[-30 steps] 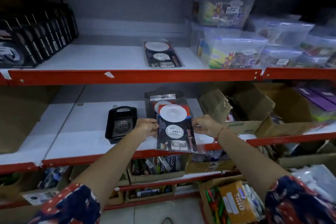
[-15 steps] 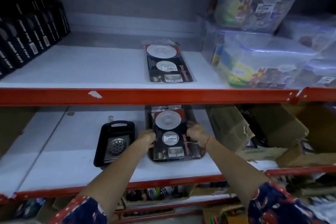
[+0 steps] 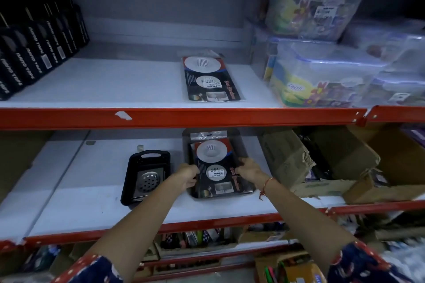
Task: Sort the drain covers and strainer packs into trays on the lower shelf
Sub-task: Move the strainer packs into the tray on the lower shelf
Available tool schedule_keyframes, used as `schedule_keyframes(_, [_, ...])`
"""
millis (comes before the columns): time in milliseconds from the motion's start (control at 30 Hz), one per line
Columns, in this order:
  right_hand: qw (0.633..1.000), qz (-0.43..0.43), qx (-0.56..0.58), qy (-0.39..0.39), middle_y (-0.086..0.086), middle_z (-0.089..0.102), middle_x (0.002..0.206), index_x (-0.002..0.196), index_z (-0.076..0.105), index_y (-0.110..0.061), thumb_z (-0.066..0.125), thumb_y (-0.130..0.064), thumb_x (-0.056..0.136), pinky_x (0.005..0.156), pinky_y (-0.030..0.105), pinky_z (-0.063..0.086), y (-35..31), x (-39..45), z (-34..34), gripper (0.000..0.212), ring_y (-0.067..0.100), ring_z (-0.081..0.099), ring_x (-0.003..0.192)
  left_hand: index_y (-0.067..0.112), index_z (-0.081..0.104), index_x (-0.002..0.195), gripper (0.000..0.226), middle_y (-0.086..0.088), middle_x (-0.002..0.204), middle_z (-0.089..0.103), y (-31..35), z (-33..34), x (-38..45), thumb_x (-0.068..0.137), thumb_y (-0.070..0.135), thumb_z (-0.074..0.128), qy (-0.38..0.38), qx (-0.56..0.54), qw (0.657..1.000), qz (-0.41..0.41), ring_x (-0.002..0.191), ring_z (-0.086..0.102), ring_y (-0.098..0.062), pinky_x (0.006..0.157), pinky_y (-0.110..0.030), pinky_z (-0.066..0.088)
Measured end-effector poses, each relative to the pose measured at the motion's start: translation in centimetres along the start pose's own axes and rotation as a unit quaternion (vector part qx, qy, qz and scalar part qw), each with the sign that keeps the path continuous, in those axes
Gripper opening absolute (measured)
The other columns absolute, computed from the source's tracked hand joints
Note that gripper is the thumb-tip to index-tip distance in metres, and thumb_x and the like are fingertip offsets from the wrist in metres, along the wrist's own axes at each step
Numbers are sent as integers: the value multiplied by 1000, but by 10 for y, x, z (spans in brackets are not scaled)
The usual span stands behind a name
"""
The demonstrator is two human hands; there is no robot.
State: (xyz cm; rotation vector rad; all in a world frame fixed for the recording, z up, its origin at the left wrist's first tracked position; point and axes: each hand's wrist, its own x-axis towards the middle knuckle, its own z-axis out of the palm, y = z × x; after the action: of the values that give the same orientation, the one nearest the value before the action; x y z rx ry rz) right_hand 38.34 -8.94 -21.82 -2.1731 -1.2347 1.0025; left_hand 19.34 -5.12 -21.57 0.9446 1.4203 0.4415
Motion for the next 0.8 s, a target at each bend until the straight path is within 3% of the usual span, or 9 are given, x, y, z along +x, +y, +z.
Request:
schedule_keyframes(67, [1000,-23,-15,7,16,63,121,137,48,-4,59,-9,88,79,28,53,-3,-12,-1,51,23,65,94,-3,52,122,30,-15,107,56,0,0,-10,94,5,45,0,15,1000,17,90,54,-23,83,-33,49])
schedule_keyframes(133, [999,-41,-10,8,14,65,117,140,46,-6,62,-11,87,60,21,51,-9,-29,-4,55,14,63,74,0,55,118,25,-12,106,57,0,-1,-26,95,7,46,-5,24,999,34,94,55,-23,88,-36,48])
schedule_keyframes(167, [999,-50,-6,9,13,64,122,140,46,-7,63,-12,87,64,23,53,-13,-38,-5,56,16,66,80,1,55,119,26,-12,109,58,1,-2,-35,96,8,47,-12,25,999,44,99,56,-24,89,-36,47])
schedule_keyframes(267, [995,-98,24,18,11,61,130,132,55,-6,65,-10,86,94,27,48,-30,-67,-15,47,25,61,114,3,55,125,31,-12,123,61,7,-6,-64,95,10,50,-26,31,996,84,114,59,-27,91,-37,49])
schedule_keyframes(333, [991,-125,49,15,8,66,117,121,64,-7,66,-10,86,101,31,47,-45,-86,-24,35,21,61,111,6,58,124,30,-9,124,63,16,-9,-82,96,11,50,-41,42,991,119,113,61,-25,93,-38,51])
schedule_keyframes(400, [986,-146,76,11,4,67,103,112,70,-8,66,-11,86,99,34,50,-61,-106,-35,27,17,61,100,10,62,118,25,-7,118,66,27,-13,-102,95,15,53,-57,49,984,159,105,65,-22,90,-36,53])
schedule_keyframes(500, [978,-174,112,-2,9,73,102,105,72,-7,67,-10,85,89,31,56,-84,-131,-54,22,17,66,94,18,67,97,13,-1,105,71,47,-21,-129,93,15,55,-79,51,973,212,90,70,-15,80,-29,55])
schedule_keyframes(633, [968,-211,139,0,11,74,99,105,70,-6,65,-9,88,71,21,58,-114,-144,-79,18,19,71,86,12,66,108,21,-4,103,73,79,-32,-152,93,8,51,-86,62,959,263,92,72,-17,75,-26,58])
schedule_keyframes(800, [955,-221,194,34,3,73,87,89,70,-13,60,-5,90,69,21,60,-145,-130,-107,13,13,69,74,8,65,106,19,-6,98,74,129,-52,-161,93,4,52,-82,12,950,300,88,74,-20,72,-27,62])
